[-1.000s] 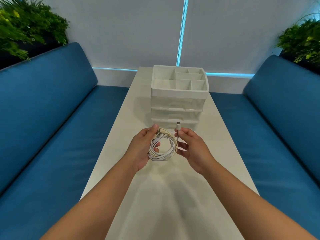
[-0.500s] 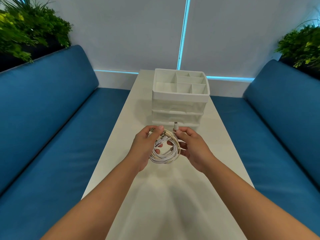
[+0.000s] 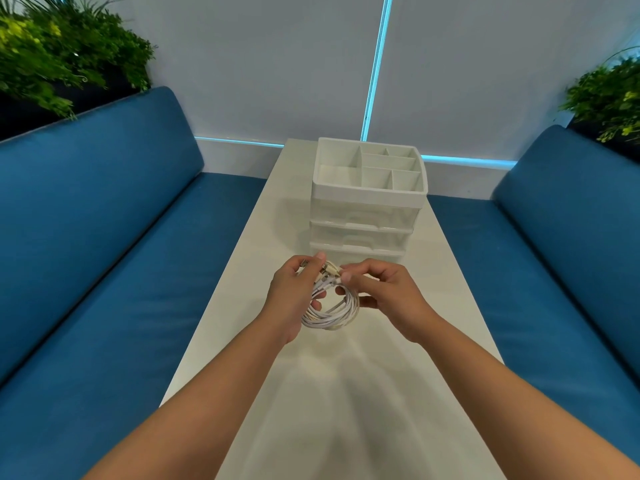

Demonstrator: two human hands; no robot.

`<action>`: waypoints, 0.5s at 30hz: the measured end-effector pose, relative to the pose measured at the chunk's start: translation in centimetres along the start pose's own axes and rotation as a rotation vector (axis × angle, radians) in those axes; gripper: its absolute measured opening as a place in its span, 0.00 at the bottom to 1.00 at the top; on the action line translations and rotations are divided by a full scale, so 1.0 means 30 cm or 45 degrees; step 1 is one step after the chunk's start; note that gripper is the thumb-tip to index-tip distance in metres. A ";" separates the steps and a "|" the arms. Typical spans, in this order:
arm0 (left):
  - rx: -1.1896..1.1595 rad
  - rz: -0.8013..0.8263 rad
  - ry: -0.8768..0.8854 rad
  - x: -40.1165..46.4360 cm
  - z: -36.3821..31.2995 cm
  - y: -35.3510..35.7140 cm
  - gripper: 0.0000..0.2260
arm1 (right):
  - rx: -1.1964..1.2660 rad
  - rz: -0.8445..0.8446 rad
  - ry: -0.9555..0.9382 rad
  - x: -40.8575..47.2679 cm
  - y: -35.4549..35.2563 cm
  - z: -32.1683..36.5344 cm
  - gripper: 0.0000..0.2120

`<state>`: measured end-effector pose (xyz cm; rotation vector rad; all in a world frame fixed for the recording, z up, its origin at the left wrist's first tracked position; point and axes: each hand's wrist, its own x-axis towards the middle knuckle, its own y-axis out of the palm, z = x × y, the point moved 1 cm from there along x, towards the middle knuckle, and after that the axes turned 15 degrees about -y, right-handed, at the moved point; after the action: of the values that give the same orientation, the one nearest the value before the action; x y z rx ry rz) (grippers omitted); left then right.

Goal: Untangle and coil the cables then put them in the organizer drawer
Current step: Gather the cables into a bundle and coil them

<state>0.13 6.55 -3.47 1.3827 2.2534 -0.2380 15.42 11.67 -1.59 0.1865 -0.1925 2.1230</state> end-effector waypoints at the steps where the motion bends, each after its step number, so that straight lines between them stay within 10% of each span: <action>1: -0.016 0.038 -0.025 -0.002 0.000 0.000 0.13 | -0.015 0.011 0.005 0.001 -0.001 -0.001 0.05; 15: -0.065 0.154 -0.082 -0.004 0.011 0.018 0.11 | -0.379 0.182 0.340 0.062 -0.006 -0.002 0.16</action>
<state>0.74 6.57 -3.63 1.4574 2.1006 -0.1802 14.60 13.30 -1.27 -0.2926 -0.3679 2.2043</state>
